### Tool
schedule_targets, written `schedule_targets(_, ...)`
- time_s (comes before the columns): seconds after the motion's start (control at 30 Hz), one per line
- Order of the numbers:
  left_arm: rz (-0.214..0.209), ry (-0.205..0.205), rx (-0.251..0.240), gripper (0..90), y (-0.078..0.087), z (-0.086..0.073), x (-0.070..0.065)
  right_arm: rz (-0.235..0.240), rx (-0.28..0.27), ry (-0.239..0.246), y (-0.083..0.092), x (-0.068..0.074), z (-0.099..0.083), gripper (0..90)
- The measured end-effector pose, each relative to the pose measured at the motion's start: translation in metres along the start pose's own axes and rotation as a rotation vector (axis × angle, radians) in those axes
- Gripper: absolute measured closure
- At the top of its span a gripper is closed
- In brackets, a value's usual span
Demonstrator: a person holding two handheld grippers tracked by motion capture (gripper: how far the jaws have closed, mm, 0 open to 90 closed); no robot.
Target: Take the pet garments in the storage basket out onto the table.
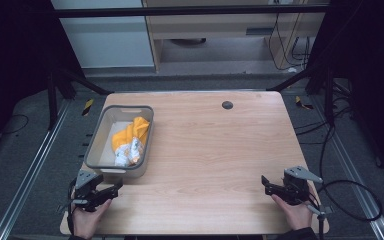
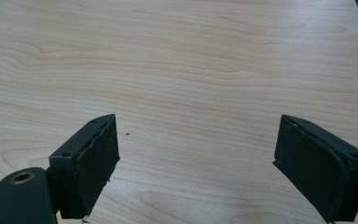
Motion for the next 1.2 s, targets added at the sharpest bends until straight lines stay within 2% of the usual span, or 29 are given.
schedule_targets(0.4, -0.006, -0.007, -0.038, 23.4, 0.011, 0.009, -0.002, -0.005, 0.004, 0.006, 0.000, -0.001, 0.000, 13.2)
schedule_targets(0.53, -0.031, 0.027, -0.047, 23.3, 0.016, 0.014, -0.001, -0.004, 0.006, 0.003, 0.000, -0.001, -0.001, 13.2)
schedule_targets(0.8, -0.052, 0.059, -0.061, 23.9, 0.022, 0.020, 0.001, 0.001, 0.011, 0.010, 0.000, -0.001, -0.001, 13.0)
schedule_targets(1.0, -0.070, 0.057, -0.061, 25.3, 0.025, 0.026, 0.001, 0.004, 0.019, 0.009, -0.001, 0.000, -0.001, 13.0)
schedule_targets(1.2, -0.063, 0.051, -0.080, 25.5, 0.029, 0.034, 0.001, 0.004, 0.024, 0.013, -0.002, 0.001, -0.002, 13.0)
Point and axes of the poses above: each handheld gripper's, and its own axes: y roughly backward along the jaws, z roughly out of its top, x roughly to its left, the point moved 2 cm from there along -y, roughly forward along the jaws, and after that the axes turned 15 degrees about z, right-handed, at the moved point
